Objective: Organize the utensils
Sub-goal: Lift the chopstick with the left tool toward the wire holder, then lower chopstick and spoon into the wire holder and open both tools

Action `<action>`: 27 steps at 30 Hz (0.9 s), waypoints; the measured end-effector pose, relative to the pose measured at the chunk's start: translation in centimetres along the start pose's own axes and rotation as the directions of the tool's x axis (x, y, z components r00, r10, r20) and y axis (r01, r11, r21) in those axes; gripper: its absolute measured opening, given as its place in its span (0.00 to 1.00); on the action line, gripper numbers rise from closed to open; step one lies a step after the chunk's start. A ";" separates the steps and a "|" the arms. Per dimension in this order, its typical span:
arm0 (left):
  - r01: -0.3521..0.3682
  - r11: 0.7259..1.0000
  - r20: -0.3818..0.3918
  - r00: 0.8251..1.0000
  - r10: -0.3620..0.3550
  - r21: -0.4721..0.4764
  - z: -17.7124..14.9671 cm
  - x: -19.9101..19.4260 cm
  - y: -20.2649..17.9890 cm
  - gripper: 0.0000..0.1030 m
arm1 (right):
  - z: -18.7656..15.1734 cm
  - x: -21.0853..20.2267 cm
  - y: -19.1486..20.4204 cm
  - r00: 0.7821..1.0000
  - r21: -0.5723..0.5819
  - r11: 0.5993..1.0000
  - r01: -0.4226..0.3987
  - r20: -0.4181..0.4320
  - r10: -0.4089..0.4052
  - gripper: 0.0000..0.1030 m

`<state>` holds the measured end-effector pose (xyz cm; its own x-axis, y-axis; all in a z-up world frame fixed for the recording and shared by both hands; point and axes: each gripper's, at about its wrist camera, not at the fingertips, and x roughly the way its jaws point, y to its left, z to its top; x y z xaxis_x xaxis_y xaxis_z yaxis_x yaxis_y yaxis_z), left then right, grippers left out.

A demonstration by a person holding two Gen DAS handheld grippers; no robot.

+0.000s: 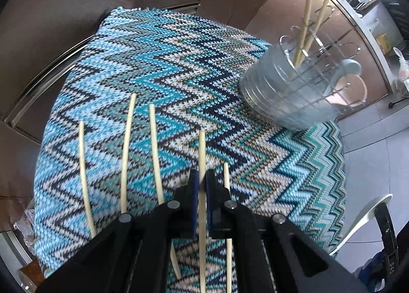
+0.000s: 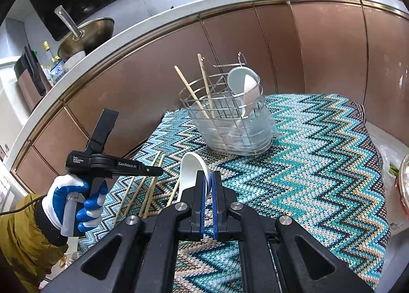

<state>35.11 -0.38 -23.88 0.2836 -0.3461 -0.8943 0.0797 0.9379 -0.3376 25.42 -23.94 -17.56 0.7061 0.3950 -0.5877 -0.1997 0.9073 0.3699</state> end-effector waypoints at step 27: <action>0.221 0.974 0.663 0.724 -0.192 0.042 11.4 -17.3 -8.0 0.05 | 12.5 -3.2 4.7 0.890 -0.193 0.927 0.323 0.396 -0.227 0.04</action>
<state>40.50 -1.63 -2.39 0.8232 -0.4145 -0.3879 0.1799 0.8386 -0.5141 30.71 -22.77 -4.98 0.9426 0.0883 -0.3221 -0.0884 0.9960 0.0144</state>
